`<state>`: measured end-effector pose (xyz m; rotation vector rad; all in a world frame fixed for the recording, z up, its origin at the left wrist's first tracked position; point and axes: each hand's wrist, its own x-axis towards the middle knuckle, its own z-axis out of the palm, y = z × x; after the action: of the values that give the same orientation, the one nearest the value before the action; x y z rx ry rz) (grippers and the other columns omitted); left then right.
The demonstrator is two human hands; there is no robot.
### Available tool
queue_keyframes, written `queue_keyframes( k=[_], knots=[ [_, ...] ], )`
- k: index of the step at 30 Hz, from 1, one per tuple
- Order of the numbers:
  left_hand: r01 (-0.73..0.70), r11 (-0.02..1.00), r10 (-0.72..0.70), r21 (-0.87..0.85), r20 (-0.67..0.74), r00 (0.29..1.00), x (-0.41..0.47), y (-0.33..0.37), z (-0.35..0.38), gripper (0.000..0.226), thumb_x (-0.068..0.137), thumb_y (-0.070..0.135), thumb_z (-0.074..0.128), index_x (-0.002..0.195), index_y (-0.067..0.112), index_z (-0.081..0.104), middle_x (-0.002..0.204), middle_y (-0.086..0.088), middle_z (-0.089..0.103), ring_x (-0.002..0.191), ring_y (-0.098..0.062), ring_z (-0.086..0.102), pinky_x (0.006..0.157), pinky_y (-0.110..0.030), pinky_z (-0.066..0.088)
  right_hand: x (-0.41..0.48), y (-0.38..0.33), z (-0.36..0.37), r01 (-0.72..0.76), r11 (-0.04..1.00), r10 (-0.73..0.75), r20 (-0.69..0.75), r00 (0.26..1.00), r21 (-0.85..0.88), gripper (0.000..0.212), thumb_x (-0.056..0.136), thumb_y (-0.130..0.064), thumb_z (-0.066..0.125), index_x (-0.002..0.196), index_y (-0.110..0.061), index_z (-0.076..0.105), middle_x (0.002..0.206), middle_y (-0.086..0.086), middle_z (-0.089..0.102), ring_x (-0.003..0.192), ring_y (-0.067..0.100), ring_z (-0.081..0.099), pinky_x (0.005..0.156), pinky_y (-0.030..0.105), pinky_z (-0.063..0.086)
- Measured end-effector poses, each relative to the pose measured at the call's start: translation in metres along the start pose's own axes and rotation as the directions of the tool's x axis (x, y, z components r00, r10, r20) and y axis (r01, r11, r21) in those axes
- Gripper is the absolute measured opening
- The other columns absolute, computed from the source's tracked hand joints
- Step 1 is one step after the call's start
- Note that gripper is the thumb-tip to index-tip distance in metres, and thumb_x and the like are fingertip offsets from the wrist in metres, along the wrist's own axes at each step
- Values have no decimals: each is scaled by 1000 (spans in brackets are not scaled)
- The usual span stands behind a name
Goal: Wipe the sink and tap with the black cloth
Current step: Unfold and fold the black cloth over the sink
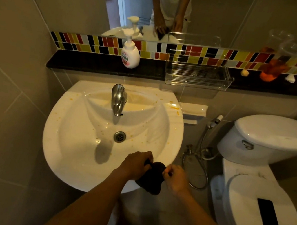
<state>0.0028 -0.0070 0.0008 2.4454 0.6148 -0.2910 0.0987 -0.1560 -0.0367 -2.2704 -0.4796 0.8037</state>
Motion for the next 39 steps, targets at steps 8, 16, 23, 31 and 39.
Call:
queue_keyframes(
  k=[8,16,23,31,39],
  knots=[
    [-42,979,44,-199,6,999,-12,15,-19,8,87,17,59,93,20,55,98,-3,62,89,-23,59,85,-40,53,-10,-1,-6,47,996,-54,79,995,82,17,89,-18,62,104,-26,58,107,2,62,100,18,61,88,36,54],
    [-11,946,4,-323,-24,1000,-22,24,-54,27,79,9,65,76,34,56,93,-2,62,88,-22,64,80,-40,58,-20,-24,-31,238,971,-237,-17,971,18,7,86,-16,66,86,-16,59,95,-1,52,88,16,58,67,14,42],
    [-16,908,-21,-418,-82,996,-22,44,-92,21,81,6,67,93,22,60,101,-10,64,92,-25,64,84,-39,58,-23,-69,-87,370,929,-370,-12,929,-18,3,92,-23,60,94,-23,60,93,-2,64,87,11,63,68,19,49],
    [-24,797,16,-603,-19,1000,-35,74,-141,40,86,0,57,119,23,58,119,-7,58,110,-21,57,79,-22,51,-28,-122,-139,499,863,-505,-91,859,-82,10,91,-20,61,99,-25,65,95,-3,67,93,12,62,82,33,54],
    [-57,686,10,-725,-69,998,-41,88,-169,29,85,2,59,109,18,60,115,-10,62,109,-23,59,92,-34,51,-38,-160,-162,566,818,-572,-239,784,-101,6,90,-19,62,93,-24,59,84,-13,58,82,5,55,65,17,40]
  ],
)
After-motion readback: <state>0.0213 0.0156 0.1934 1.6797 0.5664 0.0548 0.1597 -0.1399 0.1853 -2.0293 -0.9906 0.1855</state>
